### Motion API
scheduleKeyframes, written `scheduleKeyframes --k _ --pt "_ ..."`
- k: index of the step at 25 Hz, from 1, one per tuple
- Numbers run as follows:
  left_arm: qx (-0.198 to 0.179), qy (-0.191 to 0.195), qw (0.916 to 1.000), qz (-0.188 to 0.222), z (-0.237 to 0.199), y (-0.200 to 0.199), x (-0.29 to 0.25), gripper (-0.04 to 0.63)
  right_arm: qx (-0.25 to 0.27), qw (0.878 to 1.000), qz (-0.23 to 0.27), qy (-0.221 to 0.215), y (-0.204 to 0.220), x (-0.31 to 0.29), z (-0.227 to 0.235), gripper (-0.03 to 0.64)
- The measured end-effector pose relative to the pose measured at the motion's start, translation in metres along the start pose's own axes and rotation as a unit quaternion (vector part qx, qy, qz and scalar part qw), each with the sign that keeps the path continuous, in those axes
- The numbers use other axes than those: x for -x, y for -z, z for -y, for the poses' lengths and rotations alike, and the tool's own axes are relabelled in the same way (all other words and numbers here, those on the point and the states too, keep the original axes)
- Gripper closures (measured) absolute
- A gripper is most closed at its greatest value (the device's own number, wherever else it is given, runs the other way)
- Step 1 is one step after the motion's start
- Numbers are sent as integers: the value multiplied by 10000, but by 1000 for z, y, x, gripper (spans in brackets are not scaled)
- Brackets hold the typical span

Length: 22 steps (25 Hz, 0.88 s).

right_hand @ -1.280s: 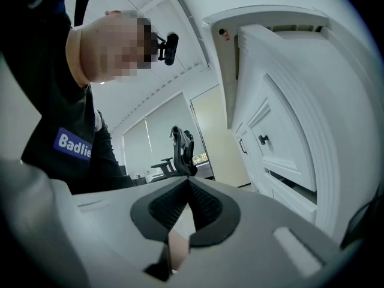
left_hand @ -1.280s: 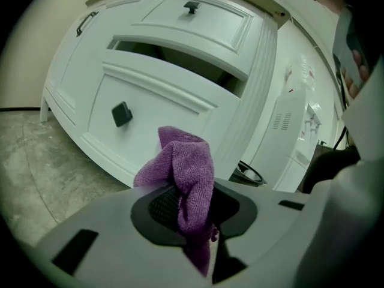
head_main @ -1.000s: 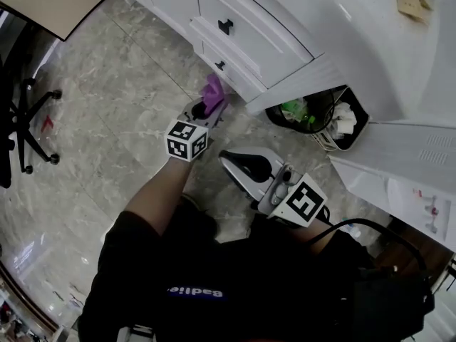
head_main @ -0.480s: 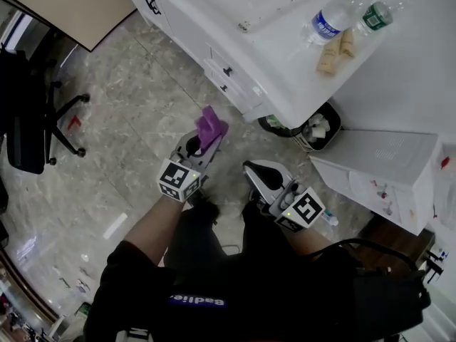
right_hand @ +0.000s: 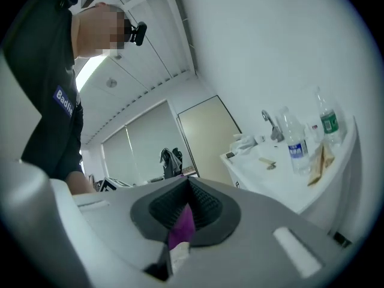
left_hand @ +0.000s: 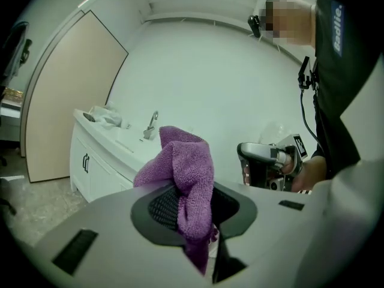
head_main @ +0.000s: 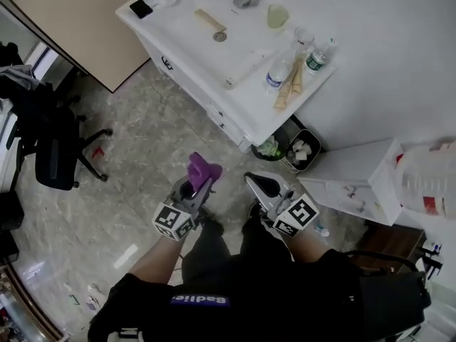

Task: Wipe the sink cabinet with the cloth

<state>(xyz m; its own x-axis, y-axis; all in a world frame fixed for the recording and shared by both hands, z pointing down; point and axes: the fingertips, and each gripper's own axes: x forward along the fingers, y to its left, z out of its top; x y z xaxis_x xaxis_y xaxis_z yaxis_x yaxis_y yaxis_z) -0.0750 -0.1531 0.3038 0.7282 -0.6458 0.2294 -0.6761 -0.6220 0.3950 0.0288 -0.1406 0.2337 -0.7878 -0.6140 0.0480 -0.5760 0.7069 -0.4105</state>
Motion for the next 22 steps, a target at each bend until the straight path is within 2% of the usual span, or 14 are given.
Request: scheduleKeyframes --k 5,10,12,18,22 --pt "-140 74 9996 227 47 -68 26 511 218 9994 84 -275 -64 13 -58 621" --pt "-437 285 9978 406 94 -127 41 511 490 9968 120 -623 -103 26 -108 621" --pt "-423 436 9967 534 116 -145 48 511 615 9954 200 -711 -118 32 -122 621" --pt "-424 715 9940 705 160 -180 66 511 1012 9915 450 -682 -152 51 -142 621" --pt "-440 830 9933 674 178 -189 73 511 867 9938 457 -528 -152 57 -146 621"
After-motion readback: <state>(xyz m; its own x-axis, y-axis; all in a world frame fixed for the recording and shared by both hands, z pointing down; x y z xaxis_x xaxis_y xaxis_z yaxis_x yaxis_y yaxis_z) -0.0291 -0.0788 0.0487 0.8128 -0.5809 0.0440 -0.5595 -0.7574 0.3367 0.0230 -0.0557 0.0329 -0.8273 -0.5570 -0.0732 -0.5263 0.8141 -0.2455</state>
